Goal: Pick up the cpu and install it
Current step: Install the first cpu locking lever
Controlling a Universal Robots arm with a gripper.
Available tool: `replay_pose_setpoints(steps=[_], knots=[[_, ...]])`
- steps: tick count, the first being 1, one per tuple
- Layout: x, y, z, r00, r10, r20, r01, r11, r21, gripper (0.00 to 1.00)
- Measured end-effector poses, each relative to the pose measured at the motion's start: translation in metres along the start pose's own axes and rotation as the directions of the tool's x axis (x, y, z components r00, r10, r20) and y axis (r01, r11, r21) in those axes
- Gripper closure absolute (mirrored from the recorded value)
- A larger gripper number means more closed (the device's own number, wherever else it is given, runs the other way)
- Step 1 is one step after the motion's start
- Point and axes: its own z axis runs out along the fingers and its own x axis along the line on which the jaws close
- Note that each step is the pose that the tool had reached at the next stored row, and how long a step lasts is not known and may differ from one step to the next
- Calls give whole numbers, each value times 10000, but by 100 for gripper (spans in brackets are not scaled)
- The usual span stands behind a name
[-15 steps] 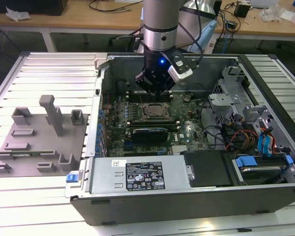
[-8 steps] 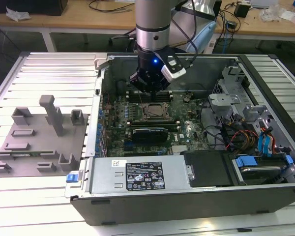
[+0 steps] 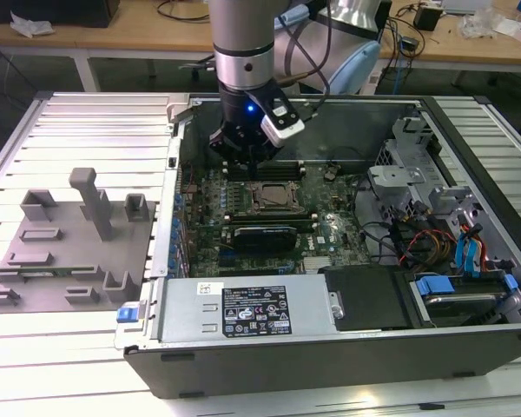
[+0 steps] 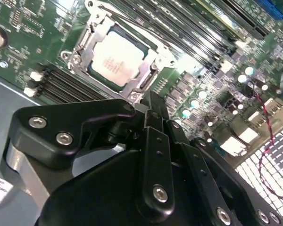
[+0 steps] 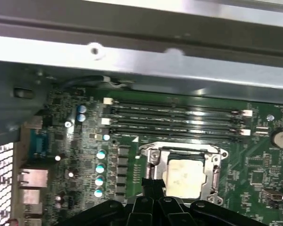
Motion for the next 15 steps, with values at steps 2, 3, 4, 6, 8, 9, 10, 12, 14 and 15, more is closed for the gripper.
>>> replay_pose_setpoints(steps=[2, 3, 4, 6, 8, 9, 10, 12, 14, 15], knots=[[50, 4, -3, 10000, -2, 9, 2, 10000, 0, 89], [66, 5, -5, 10000, -2, 11, 2, 10000, 1, 89], [92, 7, -6, 10000, -1, 12, 1, 10000, 1, 89], [144, 11, -6, 10000, -1, 12, 1, 10000, 1, 89], [192, 15, -2, 10000, 9, 45, -8, 10000, -93, 89], [206, 16, -1, 10000, 22, 80, -20, 9998, -204, 89], [214, 17, -1, 9999, 28, 103, -25, 9996, -281, 89], [227, 18, -2, 9999, 44, 147, -37, 9990, -438, 89], [244, 19, -2, 9998, 70, 211, -57, 9979, -650, 89], [249, 20, -2, 9997, 82, 236, -65, 9973, -733, 89]])
